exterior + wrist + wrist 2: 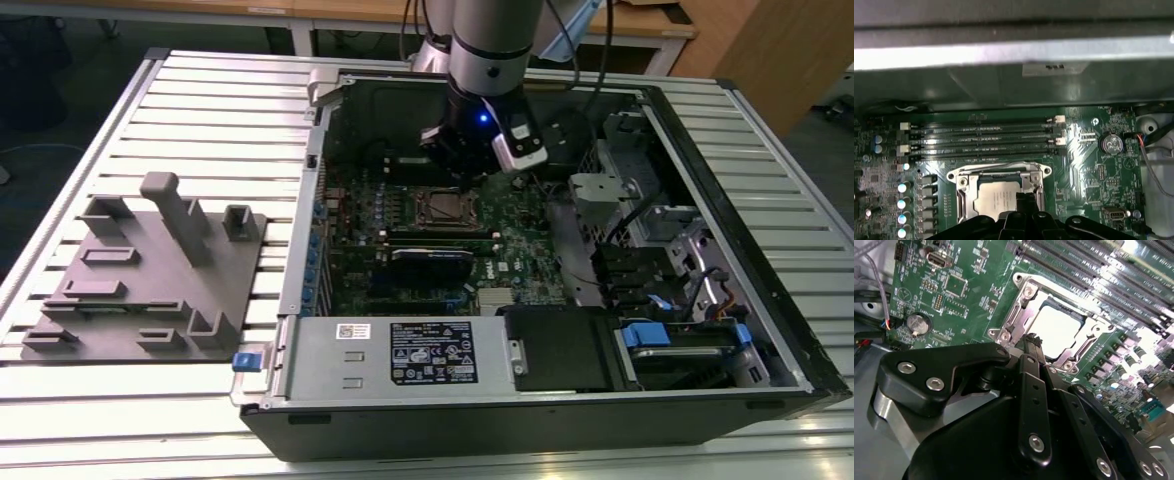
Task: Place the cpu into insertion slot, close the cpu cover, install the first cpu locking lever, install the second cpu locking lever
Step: 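Install the second cpu locking lever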
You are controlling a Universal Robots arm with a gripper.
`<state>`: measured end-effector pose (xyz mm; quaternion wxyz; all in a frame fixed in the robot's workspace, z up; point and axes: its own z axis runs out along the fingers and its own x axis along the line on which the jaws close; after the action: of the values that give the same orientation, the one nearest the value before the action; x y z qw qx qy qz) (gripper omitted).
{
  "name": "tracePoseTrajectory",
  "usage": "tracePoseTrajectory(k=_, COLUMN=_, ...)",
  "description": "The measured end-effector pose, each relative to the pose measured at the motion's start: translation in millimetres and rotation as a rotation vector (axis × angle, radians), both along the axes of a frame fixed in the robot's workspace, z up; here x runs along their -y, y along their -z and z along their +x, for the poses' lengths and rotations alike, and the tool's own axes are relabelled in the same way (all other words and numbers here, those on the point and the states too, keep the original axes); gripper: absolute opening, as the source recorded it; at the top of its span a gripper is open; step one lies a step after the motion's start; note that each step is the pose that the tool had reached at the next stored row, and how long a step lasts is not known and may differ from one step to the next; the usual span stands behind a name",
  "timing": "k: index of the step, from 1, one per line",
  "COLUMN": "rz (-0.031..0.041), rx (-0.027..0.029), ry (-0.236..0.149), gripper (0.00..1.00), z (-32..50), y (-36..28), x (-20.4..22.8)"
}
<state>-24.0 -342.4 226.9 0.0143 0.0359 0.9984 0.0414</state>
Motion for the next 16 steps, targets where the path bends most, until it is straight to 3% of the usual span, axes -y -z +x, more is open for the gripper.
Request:
tracePoseTrajectory(k=5, rz=-0.001, rx=0.0, ry=0.0, gripper=0.11, z=0.0, y=0.0, x=4.5)
tracePoseTrajectory(k=16, rz=-0.0012, rx=0.0, ry=0.0, gripper=0.11, z=0.0, y=0.0, x=5.0)
